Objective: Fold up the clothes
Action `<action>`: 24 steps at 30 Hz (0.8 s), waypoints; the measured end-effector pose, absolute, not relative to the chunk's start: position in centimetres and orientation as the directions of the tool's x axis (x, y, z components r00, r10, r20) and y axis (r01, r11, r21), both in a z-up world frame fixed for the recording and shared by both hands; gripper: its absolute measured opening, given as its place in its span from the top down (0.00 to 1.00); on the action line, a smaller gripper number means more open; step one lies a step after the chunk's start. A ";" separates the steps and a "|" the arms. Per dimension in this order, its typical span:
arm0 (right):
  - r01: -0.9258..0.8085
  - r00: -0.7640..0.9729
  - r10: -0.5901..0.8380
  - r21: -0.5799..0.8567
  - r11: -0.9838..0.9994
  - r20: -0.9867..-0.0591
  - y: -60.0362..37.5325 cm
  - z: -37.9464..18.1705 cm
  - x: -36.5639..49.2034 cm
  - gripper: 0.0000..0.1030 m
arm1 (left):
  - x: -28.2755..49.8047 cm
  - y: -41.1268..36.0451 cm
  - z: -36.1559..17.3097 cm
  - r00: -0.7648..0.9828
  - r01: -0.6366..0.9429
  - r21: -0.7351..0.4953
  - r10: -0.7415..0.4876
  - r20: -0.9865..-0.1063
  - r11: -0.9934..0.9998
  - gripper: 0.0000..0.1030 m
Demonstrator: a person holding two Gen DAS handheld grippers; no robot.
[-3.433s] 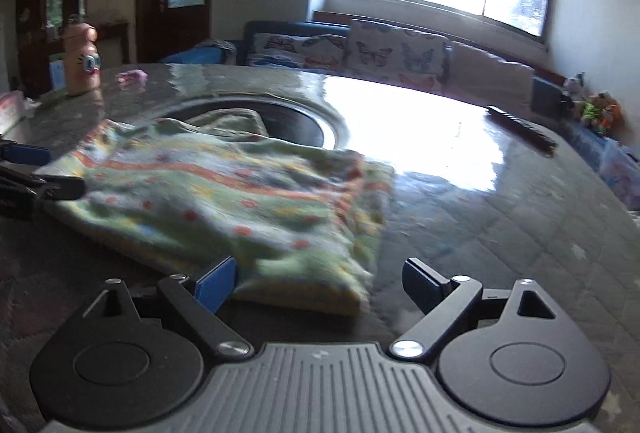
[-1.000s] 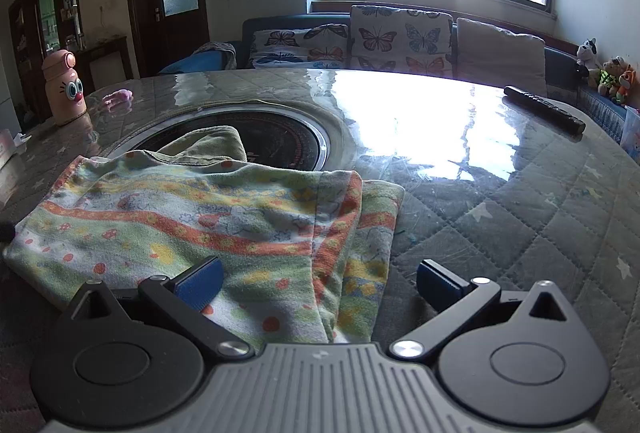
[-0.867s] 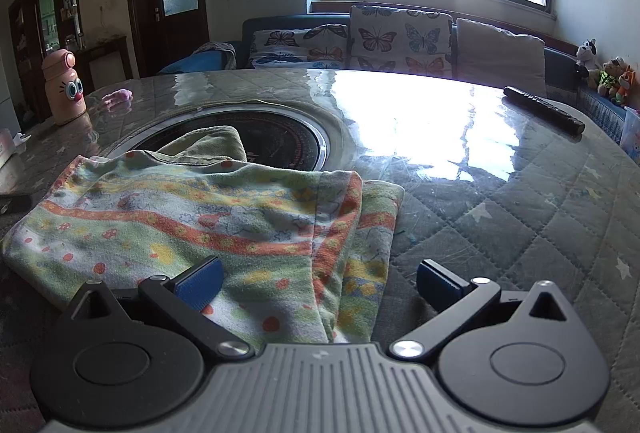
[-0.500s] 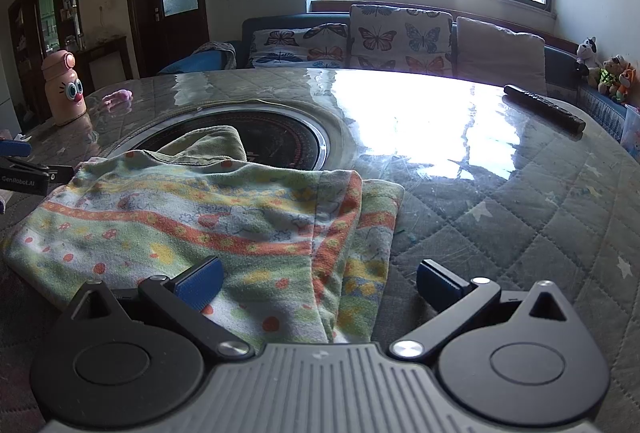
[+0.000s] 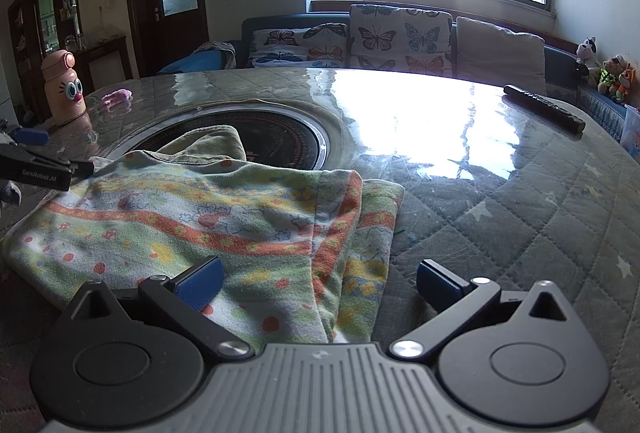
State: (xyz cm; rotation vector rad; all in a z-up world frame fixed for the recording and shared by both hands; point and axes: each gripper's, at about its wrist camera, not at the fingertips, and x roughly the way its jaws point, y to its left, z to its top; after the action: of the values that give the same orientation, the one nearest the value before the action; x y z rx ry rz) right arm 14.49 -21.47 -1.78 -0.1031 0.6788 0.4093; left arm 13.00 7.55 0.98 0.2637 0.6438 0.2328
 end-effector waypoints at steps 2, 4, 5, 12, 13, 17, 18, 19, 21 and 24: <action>-0.400 0.704 0.332 0.036 0.916 -0.628 -21.4 -1.8 14.5 0.00 | 12.9 6.5 1.8 0.800 -0.098 0.297 0.253 -0.544 0.950 0.00; -0.400 0.708 0.329 0.028 0.916 -0.625 -21.3 -1.7 14.4 0.00 | 13.0 5.4 2.5 0.818 -0.060 0.289 0.213 -0.534 0.955 0.00; -0.401 0.708 0.330 0.029 0.916 -0.624 -21.3 -1.7 14.4 0.00 | 13.0 4.8 2.8 0.827 -0.041 0.285 0.193 -0.529 0.958 0.00; -0.412 0.693 0.376 0.090 0.907 -0.615 -21.1 -0.5 15.0 0.00 | 15.4 3.9 1.0 0.796 -0.013 0.302 0.193 -0.574 0.953 0.00; -0.428 0.683 0.395 0.102 0.898 -0.614 -20.7 -0.3 15.4 0.00 | 15.6 4.1 0.7 0.790 -0.014 0.301 0.195 -0.581 0.953 0.00; -0.488 0.641 0.468 0.148 0.860 -0.608 -19.1 0.5 16.9 0.02 | 15.7 4.2 0.4 0.789 -0.016 0.305 0.200 -0.581 0.952 0.00; -0.503 0.630 0.486 0.159 0.850 -0.606 -18.7 0.7 17.2 0.03 | 15.6 4.2 0.4 0.790 -0.017 0.305 0.200 -0.580 0.952 0.00; -0.517 0.618 0.504 0.170 0.839 -0.603 -18.3 1.0 17.6 0.04 | 15.6 4.2 0.4 0.790 -0.018 0.303 0.200 -0.580 0.953 0.00; -0.538 0.597 0.526 0.184 0.822 -0.605 -17.4 0.9 18.4 0.08 | 15.6 4.3 0.3 0.790 -0.021 0.300 0.200 -0.580 0.954 0.00; -0.546 0.582 0.537 0.195 0.814 -0.611 -16.9 0.7 19.1 0.12 | 15.6 4.5 0.1 0.785 -0.025 0.295 0.201 -0.585 0.955 0.00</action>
State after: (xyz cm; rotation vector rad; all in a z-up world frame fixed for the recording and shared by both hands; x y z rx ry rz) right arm 19.14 -16.92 0.70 -0.0144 0.7082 0.6324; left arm 15.57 4.49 0.14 0.2794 0.6582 0.1240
